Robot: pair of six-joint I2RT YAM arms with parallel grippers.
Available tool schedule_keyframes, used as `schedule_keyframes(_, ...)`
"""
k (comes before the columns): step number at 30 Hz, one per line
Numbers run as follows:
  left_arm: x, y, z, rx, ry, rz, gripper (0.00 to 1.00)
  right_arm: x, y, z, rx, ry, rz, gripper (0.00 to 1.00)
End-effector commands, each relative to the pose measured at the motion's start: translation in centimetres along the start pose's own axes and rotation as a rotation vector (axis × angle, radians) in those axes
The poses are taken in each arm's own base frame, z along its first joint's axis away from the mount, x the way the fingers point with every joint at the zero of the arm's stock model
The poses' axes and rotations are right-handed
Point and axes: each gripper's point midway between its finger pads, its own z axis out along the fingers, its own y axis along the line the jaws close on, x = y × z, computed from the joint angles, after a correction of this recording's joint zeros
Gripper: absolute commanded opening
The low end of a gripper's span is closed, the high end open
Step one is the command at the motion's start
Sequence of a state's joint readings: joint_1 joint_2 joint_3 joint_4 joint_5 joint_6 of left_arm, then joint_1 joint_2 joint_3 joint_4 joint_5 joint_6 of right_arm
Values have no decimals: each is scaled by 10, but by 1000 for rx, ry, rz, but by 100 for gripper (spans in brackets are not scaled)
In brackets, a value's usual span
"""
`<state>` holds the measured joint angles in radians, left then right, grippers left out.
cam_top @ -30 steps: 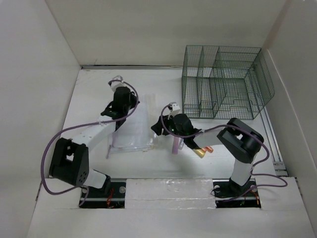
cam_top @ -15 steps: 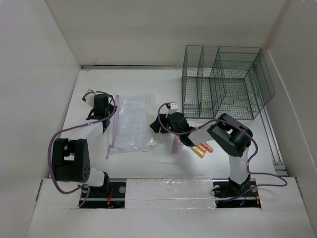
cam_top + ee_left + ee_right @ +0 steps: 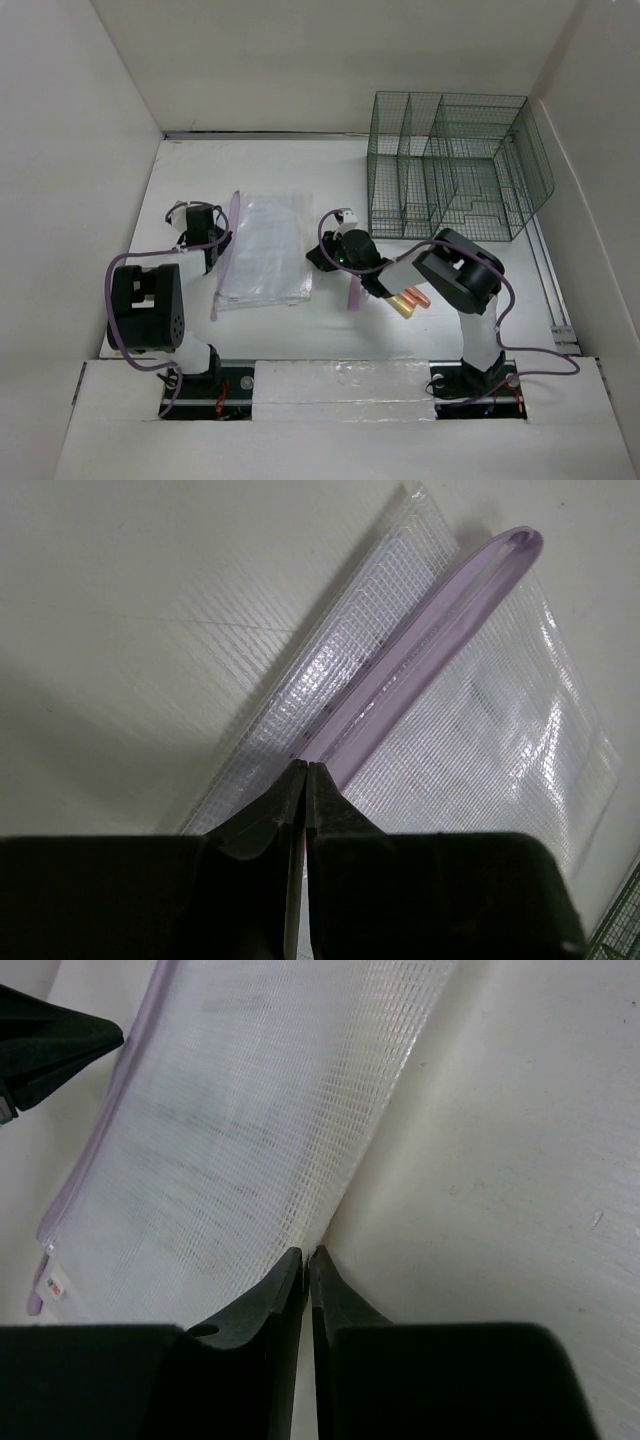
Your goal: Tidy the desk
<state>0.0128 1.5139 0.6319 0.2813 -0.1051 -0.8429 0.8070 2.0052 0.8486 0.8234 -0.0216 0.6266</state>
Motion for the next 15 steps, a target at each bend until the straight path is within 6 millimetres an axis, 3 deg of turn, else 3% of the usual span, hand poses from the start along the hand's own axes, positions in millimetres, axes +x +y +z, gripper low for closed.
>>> schedule_keyframes(1, -2, -9, -2, 57, -10, 5, 0, -13, 13, -1, -39, -59, -3, 12)
schedule_keyframes(3, -2, -10, -4, 67, -12, 4, 0, -16, 16, -3, -43, -66, -11, 0)
schedule_keyframes(6, -9, -15, -14, 91, -43, -3, 0, -35, 22, -14, -14, -102, -71, 0)
schedule_keyframes(10, -20, -41, -40, 181, -98, -5, 0, -69, 44, -32, -5, -133, -172, 0)
schedule_keyframes(11, -34, -57, -58, 244, -135, -20, 0, -93, 67, -47, -32, -177, -209, 0)
schedule_keyframes(12, -39, -68, -70, 292, -142, -27, 0, -105, 78, -56, -31, -193, -244, 0)
schedule_keyframes(13, -42, -78, -81, 341, -142, -35, 0, -108, 76, -64, 16, -167, -317, 0)
schedule_keyframes(15, -61, -100, -118, 456, -199, -54, 7, -159, 107, -93, 3, -257, -357, 0)
